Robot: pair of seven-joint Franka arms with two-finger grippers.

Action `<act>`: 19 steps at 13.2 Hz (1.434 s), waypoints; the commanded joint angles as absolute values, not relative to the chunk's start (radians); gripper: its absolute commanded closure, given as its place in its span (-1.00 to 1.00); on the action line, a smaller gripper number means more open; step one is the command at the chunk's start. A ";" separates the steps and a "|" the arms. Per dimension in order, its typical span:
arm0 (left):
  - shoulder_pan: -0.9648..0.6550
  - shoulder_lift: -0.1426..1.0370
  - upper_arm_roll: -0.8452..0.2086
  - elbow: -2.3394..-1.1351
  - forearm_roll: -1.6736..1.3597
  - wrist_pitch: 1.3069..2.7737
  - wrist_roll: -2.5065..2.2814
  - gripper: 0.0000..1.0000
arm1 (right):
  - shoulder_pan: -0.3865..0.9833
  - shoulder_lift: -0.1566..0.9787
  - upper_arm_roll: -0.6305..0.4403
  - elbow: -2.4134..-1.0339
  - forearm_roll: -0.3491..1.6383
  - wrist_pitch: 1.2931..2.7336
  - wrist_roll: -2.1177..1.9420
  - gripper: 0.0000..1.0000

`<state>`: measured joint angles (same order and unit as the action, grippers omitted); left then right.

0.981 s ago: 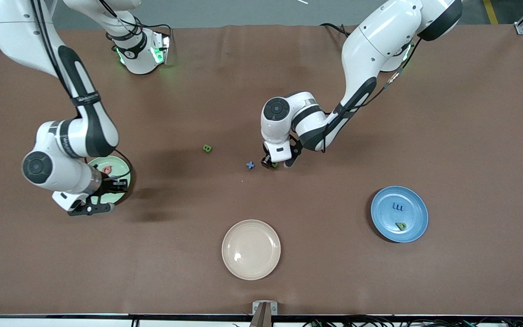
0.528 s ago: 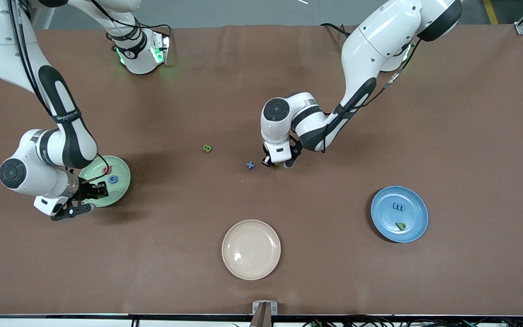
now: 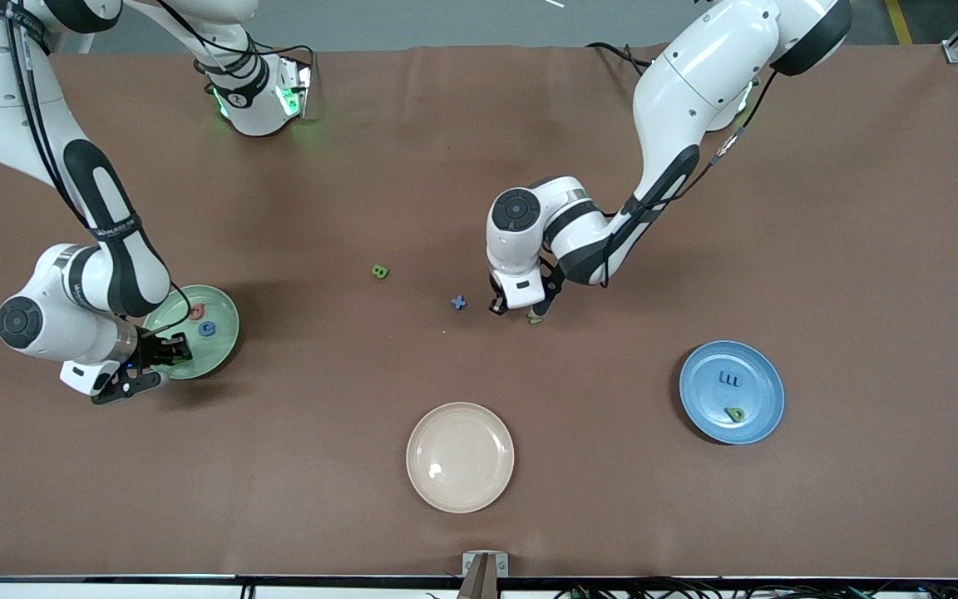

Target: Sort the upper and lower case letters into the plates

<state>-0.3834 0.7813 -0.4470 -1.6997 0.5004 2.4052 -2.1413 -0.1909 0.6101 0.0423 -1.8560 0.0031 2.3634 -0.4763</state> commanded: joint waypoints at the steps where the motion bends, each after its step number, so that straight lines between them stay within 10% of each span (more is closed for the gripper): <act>1: -0.396 0.784 -0.419 -1.697 0.526 2.411 -2.161 0.73 | -0.203 0.595 0.063 -1.864 -0.003 2.361 -0.485 -0.90; 4: -0.382 0.764 -0.419 -1.681 0.526 2.375 -2.152 0.03 | -0.195 0.520 0.071 -1.849 0.011 2.256 -0.471 -0.95; 9: -0.374 0.762 -0.420 -1.649 0.523 2.280 -2.100 -0.31 | -0.043 0.394 0.072 -1.856 0.012 2.076 -0.150 -0.96; 19: -0.354 0.773 -0.411 -1.657 0.512 2.279 -2.134 -0.27 | 0.425 0.318 0.072 -1.959 0.012 2.107 0.737 -0.98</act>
